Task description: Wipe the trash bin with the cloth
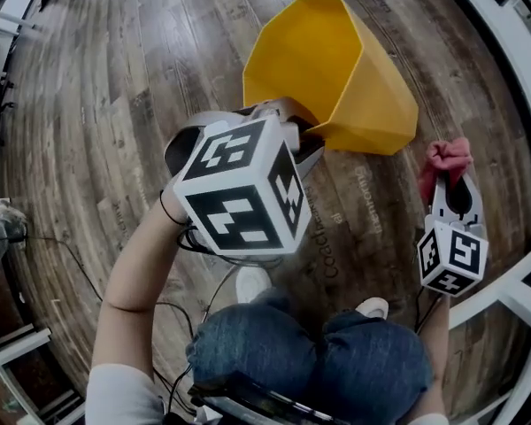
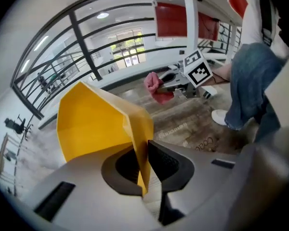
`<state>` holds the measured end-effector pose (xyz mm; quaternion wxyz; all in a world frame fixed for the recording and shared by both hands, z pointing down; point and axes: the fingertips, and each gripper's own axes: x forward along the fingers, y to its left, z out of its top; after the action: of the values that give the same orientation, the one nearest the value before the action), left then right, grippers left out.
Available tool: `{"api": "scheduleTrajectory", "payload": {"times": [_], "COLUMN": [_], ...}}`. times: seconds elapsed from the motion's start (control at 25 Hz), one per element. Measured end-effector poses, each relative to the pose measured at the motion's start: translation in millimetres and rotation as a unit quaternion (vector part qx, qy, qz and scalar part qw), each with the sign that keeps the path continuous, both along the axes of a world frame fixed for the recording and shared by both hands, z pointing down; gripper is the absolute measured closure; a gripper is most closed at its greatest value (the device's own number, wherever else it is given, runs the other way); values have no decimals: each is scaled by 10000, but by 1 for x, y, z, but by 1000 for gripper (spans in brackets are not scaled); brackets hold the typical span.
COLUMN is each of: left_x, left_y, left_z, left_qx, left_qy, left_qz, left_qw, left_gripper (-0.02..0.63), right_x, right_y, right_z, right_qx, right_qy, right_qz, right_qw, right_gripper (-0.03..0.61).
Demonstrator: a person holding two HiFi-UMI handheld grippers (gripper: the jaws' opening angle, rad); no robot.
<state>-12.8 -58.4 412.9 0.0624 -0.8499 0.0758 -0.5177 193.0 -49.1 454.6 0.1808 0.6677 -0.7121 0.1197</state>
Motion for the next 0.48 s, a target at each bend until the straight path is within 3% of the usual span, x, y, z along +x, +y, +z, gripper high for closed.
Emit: {"api": "scheduleTrajectory", "payload": {"times": [0.16,0.32,0.48], "left_x": [21,45,57], "left_y": [2,21,36], "left_z": [-5,-3,3], "left_qx": [490,984,1291], "left_qy": [-763,-1380,-1739], "left_qz": [824,1621,2054], "left_qw": [9925,9721,9544], "left_gripper": [583,581,580], "right_x": [5,17,25], "right_y": [2,7,17], "right_z": [-6,-20,-32], "right_qx": [52,209,348], "right_qy": [-132,-289,-582], "right_qz": [99,301,405], "right_qw": [9999,9989,9969], "right_gripper": [528,528,528]}}
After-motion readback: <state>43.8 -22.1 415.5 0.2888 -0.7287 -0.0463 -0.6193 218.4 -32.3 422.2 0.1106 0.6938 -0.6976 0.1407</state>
